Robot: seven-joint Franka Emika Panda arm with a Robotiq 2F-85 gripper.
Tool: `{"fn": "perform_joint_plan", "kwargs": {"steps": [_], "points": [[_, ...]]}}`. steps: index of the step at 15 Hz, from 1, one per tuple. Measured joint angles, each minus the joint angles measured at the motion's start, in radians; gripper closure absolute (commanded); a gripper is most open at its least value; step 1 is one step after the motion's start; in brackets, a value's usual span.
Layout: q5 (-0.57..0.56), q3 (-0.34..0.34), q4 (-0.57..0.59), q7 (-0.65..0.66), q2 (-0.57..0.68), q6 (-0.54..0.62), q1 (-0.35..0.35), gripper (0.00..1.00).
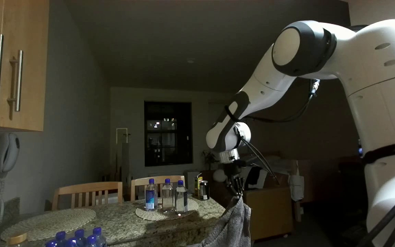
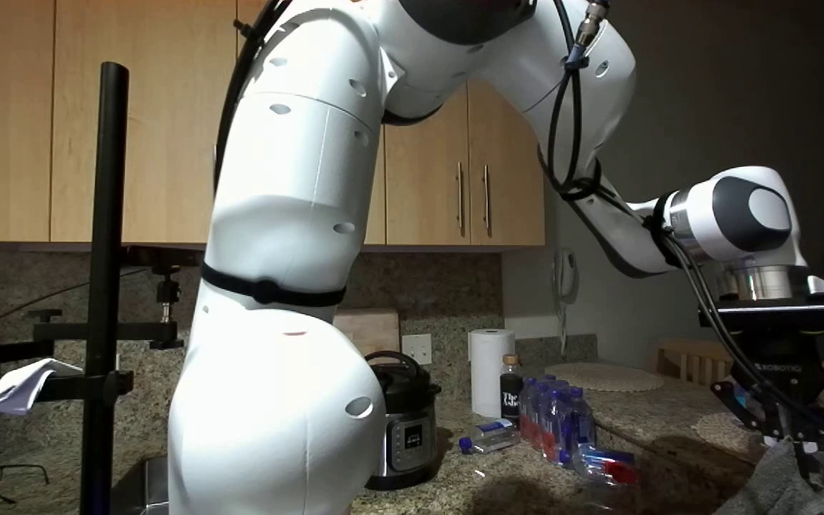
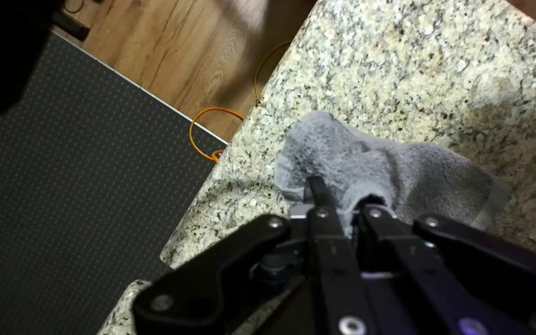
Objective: Move the towel to the right
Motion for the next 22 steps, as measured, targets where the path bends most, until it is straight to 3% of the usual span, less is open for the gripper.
{"fn": "perform_joint_plan", "kwargs": {"steps": [10, 17, 18, 19, 22], "points": [[0.006, 0.008, -0.011, -0.013, 0.007, -0.008, 0.000, 0.92], [0.005, 0.017, -0.113, -0.011, 0.031, -0.002, 0.000, 0.92], [0.004, 0.016, -0.119, -0.006, 0.043, -0.001, 0.000, 0.67], [0.003, 0.016, -0.119, 0.000, 0.057, -0.001, 0.000, 0.67], [-0.001, 0.015, -0.117, 0.013, 0.102, -0.002, 0.000, 0.50]]}}
